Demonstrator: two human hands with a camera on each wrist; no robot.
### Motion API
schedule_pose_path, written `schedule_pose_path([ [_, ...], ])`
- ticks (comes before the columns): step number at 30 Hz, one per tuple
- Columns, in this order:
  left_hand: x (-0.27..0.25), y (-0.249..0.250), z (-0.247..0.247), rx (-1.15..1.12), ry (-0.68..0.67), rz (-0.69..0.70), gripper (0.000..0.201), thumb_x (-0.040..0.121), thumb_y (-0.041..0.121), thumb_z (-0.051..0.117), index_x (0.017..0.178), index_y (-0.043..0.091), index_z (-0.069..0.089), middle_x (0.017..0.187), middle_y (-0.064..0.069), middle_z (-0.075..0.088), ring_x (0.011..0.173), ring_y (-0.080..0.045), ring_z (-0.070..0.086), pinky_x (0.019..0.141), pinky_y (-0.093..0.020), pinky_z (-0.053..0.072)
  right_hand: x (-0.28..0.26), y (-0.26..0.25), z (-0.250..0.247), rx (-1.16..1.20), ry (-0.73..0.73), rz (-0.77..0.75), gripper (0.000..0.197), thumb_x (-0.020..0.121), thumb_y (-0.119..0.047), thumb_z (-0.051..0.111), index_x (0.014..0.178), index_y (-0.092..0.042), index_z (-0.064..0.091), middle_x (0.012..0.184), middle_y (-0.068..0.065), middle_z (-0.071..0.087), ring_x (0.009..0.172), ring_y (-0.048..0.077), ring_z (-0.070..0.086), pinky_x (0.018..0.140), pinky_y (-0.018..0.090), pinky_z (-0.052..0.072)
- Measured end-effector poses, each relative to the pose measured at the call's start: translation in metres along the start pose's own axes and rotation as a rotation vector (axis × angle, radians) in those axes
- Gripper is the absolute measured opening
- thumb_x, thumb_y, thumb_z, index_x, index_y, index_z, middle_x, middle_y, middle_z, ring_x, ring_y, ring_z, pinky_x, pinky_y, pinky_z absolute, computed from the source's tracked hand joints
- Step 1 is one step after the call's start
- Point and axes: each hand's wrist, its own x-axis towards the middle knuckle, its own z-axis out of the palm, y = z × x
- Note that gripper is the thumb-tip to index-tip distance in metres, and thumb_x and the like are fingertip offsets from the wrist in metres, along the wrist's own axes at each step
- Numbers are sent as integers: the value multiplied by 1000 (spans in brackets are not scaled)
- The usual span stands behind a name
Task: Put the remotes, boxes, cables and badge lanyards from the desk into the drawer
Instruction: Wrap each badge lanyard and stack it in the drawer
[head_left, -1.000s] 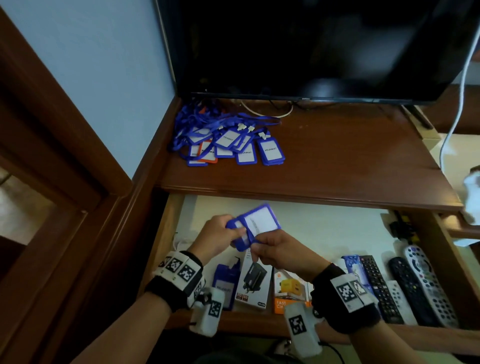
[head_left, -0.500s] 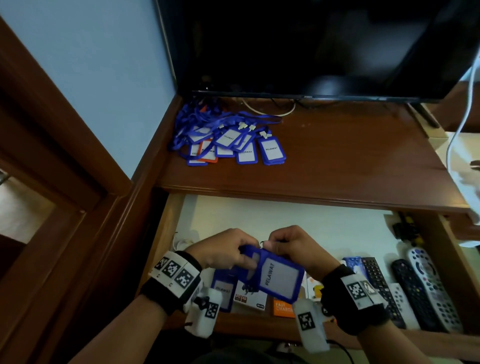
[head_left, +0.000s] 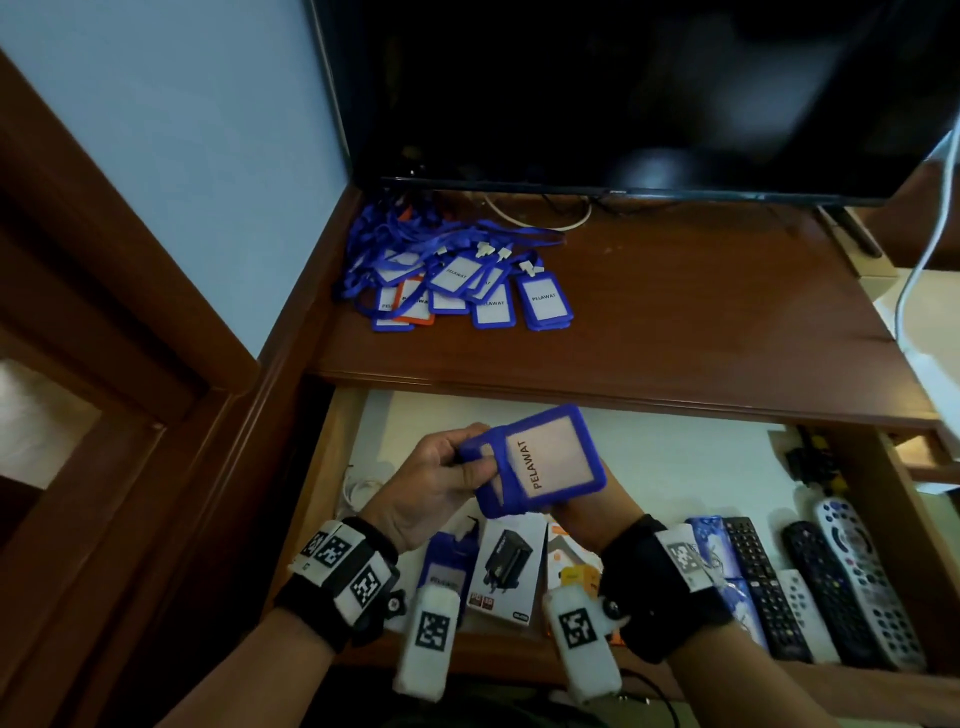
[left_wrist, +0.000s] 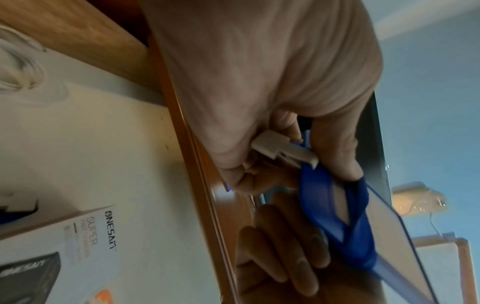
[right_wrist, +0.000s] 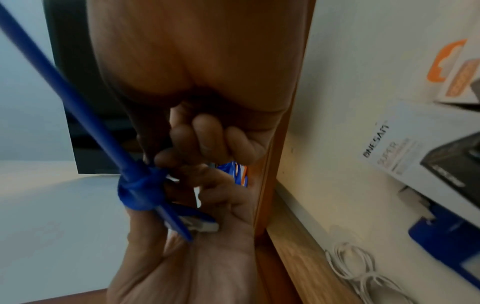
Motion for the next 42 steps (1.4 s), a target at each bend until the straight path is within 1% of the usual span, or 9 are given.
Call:
schedule_pose_path([
  [2, -3, 5, -7, -42, 17, 13, 69, 61, 30, 88, 113, -3, 57, 109, -15, 67, 107, -31, 62, 86, -38, 54, 1, 7, 4, -62, -25, -30, 14, 82, -10, 67, 75, -9, 55, 65, 8, 56, 58, 17, 56, 53, 24, 47],
  [9, -1, 15, -25, -21, 81, 22, 38, 53, 15, 85, 88, 5, 73, 94, -16, 71, 90, -28, 69, 77, -37, 58, 9, 21, 20, 284, -166, 127, 26, 74, -26, 64, 90, -6, 68, 71, 13, 55, 50, 18, 50, 38, 22, 39],
  [16, -1, 28, -64, 187, 186, -131, 19, 63, 5, 72, 81, 3, 68, 81, -11, 72, 79, -23, 69, 72, -30, 56, 10, 50, -10, -252, 90, 137, 23, 93, -18, 52, 91, 1, 65, 76, 15, 61, 60, 21, 53, 51, 27, 39],
  [20, 5, 32, -92, 807, 206, -399, 16, 57, 6, 79, 69, 2, 69, 64, -6, 66, 67, -21, 61, 61, -25, 46, 10, 65, -16, -517, 107, 252, 17, 92, -14, 54, 88, -7, 68, 84, 9, 69, 64, 18, 57, 51, 24, 41],
  [26, 29, 1, -89, 1591, -21, -699, 20, 69, 17, 78, 82, 6, 70, 85, -8, 69, 82, -23, 66, 61, -28, 48, 25, 83, 3, -883, -54, 390, 24, 98, -18, 47, 107, -13, 68, 77, 1, 62, 62, 12, 57, 53, 21, 47],
  [30, 42, -19, -80, 1706, -145, -720, 12, 75, 13, 73, 80, 7, 63, 91, -10, 68, 75, -23, 59, 64, -29, 47, 23, 93, 11, -1016, -121, 489, 28, 97, -19, 45, 119, -12, 61, 88, 2, 59, 68, 12, 55, 58, 22, 46],
  [34, 47, -32, -82, 1812, -202, -666, 6, 78, 8, 64, 76, 9, 58, 73, -5, 56, 73, -23, 56, 63, -28, 43, 17, 103, 11, -1151, -154, 458, 29, 95, -22, 51, 120, -13, 61, 126, 5, 57, 109, 23, 59, 88, 30, 49],
  [37, 49, -42, -91, 1835, -237, -673, 14, 76, 7, 61, 64, 9, 56, 65, -3, 55, 70, -22, 58, 60, -26, 43, 15, 104, 13, -1130, -117, 445, 30, 95, -19, 50, 122, -11, 61, 127, 9, 58, 111, 27, 59, 89, 35, 51],
  [42, 47, -54, -107, 1833, -288, -653, 11, 78, 10, 63, 86, 3, 69, 94, -11, 71, 78, -24, 64, 62, -26, 44, 13, 108, 15, -1157, -69, 413, 29, 96, -20, 49, 118, -9, 63, 123, 10, 61, 107, 29, 61, 87, 35, 51],
])
